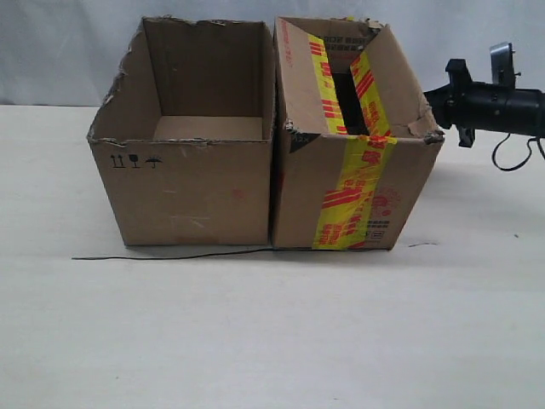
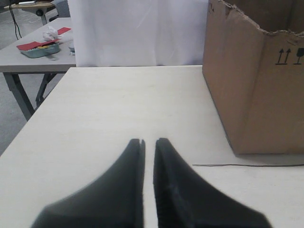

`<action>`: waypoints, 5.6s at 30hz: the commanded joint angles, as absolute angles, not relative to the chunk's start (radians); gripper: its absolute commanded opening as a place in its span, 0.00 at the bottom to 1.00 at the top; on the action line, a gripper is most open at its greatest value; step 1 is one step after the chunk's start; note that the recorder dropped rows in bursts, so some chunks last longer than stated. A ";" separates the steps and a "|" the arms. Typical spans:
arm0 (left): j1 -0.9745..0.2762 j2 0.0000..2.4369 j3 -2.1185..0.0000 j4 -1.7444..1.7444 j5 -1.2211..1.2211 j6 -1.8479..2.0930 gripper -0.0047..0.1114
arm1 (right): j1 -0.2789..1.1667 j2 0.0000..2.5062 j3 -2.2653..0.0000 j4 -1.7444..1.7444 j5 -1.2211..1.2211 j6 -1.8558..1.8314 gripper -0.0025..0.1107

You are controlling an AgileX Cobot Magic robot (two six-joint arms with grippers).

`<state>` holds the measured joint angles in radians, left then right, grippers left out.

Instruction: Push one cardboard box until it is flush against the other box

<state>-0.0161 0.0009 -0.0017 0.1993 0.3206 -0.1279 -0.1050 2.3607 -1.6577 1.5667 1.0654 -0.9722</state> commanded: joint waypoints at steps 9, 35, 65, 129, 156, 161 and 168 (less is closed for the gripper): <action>-0.024 0.000 0.000 0.190 0.309 -0.132 0.04 | -0.165 2.266 -1.661 1.412 1.162 -0.927 0.02; -0.024 0.000 0.000 0.190 0.309 -0.132 0.04 | -0.165 1.365 -1.212 0.913 0.916 -0.730 0.02; -0.024 0.000 0.000 0.190 0.309 -0.132 0.04 | 0.223 0.459 -0.857 0.071 0.881 -0.179 0.02; -0.024 0.000 0.000 0.190 0.309 -0.132 0.04 | 0.187 0.060 -0.159 0.068 0.340 -0.246 0.02; -0.024 0.000 0.000 0.190 0.309 -0.132 0.04 | 0.183 0.000 0.000 0.221 0.315 -0.246 0.02; -0.024 0.000 0.000 0.190 0.309 -0.132 0.04 | 0.183 0.000 0.000 0.192 0.315 -0.246 0.02; -0.024 0.000 0.000 0.190 0.309 -0.132 0.04 | 0.183 0.000 0.000 0.151 0.317 -0.246 0.02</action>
<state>-0.0161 0.0009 -0.0017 0.1973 0.3206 -0.1279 0.1891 0.0042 -0.0040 0.1628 0.3186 -0.2402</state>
